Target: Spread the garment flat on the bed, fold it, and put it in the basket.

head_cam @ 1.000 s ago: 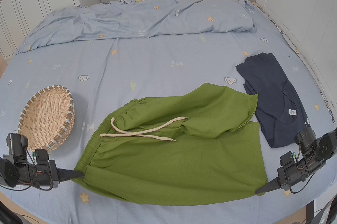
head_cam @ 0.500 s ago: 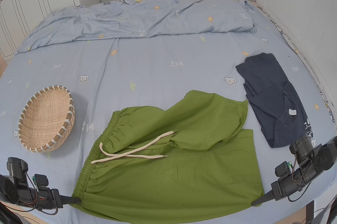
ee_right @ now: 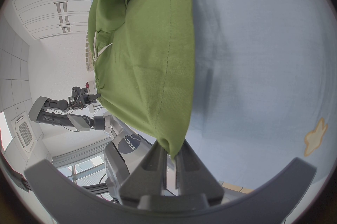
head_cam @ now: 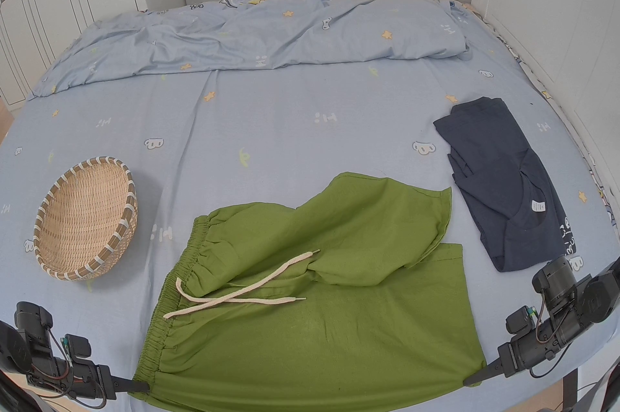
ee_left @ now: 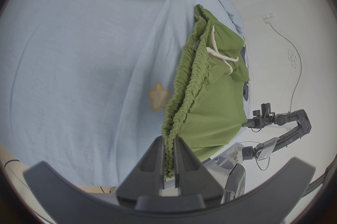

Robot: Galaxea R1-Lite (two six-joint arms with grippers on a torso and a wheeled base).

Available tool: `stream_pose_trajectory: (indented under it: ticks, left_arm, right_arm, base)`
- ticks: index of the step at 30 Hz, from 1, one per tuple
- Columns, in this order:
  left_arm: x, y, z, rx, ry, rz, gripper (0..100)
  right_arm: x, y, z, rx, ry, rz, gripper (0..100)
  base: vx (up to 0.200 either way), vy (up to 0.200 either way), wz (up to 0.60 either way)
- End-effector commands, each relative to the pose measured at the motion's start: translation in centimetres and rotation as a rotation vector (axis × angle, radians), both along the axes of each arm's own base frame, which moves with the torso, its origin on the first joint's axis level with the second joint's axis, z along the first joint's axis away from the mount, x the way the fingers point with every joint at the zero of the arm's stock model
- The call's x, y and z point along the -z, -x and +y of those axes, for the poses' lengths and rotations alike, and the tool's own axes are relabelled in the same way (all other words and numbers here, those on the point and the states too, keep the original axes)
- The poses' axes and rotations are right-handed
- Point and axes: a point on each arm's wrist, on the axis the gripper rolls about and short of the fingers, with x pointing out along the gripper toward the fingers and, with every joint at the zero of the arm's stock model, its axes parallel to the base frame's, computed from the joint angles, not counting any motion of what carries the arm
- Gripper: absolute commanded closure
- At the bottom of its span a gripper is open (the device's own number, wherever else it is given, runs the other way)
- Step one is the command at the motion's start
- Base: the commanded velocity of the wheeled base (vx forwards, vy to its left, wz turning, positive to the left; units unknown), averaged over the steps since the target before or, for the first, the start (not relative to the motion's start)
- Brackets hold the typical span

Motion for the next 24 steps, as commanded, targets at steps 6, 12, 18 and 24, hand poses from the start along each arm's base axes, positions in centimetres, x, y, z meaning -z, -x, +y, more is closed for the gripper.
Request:
stream_pose_trajectory:
  ticks: [6, 12, 18, 24]
  left_arm:
    - [0.6, 0.2, -0.2, 0.014, 0.027, 0.053, 0]
    - [0.7, 0.1, -0.2, 0.017, 0.029, 0.054, 0]
    - [-0.5, 0.4, -0.3, -0.006, 0.0, -0.034, 0]
    - [-4.5, 0.5, -0.9, -0.074, -0.013, -0.171, 0]
  right_arm:
    - [0.5, 0.3, 0.0, -0.014, 0.006, 0.019, 100]
    - [0.5, 0.2, 0.0, -0.011, 0.005, 0.018, 0]
    - [-0.1, 0.1, -0.1, -0.003, 0.0, -0.035, 0]
    - [-3.8, 1.2, -0.3, 0.017, 0.053, -0.241, 0]
  base:
    - [0.0, 0.0, 0.0]
    - [0.0, 0.0, 0.0]
    - [0.0, 0.0, 0.0]
    - [0.0, 0.0, 0.0]
